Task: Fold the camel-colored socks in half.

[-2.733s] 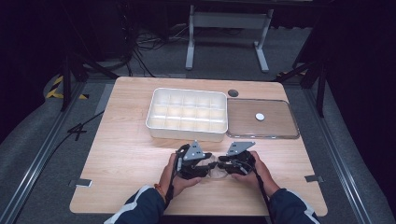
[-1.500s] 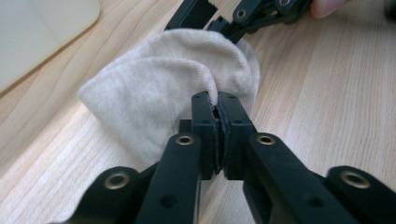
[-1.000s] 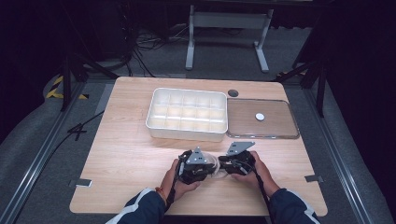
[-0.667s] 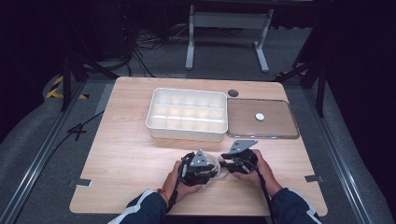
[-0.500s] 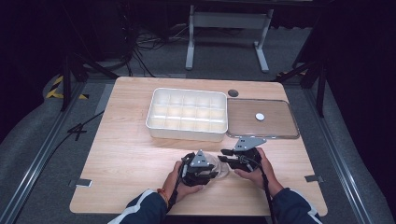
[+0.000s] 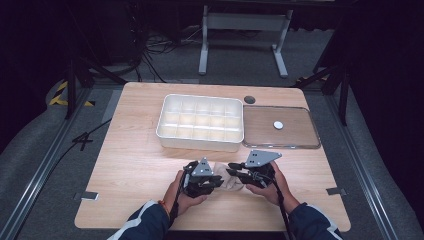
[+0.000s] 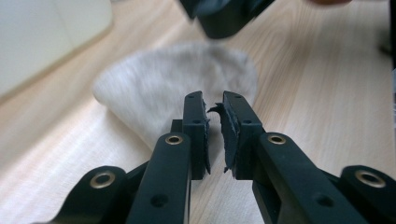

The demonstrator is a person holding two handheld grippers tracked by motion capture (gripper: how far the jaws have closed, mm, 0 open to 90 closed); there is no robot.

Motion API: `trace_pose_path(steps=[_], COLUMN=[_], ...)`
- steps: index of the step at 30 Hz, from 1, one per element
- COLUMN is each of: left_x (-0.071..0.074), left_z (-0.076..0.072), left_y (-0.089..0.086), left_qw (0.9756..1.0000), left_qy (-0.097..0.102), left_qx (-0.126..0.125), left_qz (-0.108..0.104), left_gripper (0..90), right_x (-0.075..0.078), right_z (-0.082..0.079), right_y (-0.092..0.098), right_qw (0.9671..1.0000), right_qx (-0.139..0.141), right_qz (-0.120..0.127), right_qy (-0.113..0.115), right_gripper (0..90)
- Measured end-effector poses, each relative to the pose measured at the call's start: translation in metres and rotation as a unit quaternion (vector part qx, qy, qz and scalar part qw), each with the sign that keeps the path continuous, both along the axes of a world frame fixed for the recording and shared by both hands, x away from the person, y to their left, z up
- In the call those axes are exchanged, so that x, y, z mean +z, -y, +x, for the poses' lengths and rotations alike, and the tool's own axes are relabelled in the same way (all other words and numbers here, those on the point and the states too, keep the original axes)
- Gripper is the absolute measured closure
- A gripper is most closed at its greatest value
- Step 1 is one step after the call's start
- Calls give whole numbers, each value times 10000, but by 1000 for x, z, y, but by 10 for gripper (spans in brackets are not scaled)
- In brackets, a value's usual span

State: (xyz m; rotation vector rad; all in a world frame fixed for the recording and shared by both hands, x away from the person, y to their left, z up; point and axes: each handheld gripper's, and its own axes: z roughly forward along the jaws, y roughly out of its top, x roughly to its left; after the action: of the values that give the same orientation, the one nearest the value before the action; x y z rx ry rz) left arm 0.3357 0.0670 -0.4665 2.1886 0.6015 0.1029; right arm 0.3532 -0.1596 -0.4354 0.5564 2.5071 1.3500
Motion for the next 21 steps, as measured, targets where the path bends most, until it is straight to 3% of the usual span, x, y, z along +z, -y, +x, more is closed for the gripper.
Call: trace_pose_path(steps=[2, 7, 13, 16, 18, 21], left_x=[-4, -7, -1, 2, 1, -4], left_z=[0, 0, -2, -1, 1, 1], left_y=[2, 5, -5, -14, -19, -20], left_qw=[9999, 9998, 9998, 9992, 9985, 9977], left_qy=[26, 74, 59, 33, -147, -249], left_qx=[-36, -36, 126, 379, 504, 593], left_qz=[107, 180, 155, 149, 125, 225], left_gripper=[800, 793, 694, 632, 604, 566], right_x=[0, -7, -23, -28, -29, -30], right_z=[-1, -4, 0, 1, 1, -1], right_y=[-2, -9, -9, -9, -10, -11], right_qw=[10000, 9992, 9944, 9939, 9938, 9936], right_qx=[19, 190, 181, 171, 169, 145], right_qz=[-3, -351, -1020, -1054, -1064, -1092], right_qy=[1, -65, -204, -277, -289, -246], right_gripper=[778, 786, 812, 814, 815, 819])
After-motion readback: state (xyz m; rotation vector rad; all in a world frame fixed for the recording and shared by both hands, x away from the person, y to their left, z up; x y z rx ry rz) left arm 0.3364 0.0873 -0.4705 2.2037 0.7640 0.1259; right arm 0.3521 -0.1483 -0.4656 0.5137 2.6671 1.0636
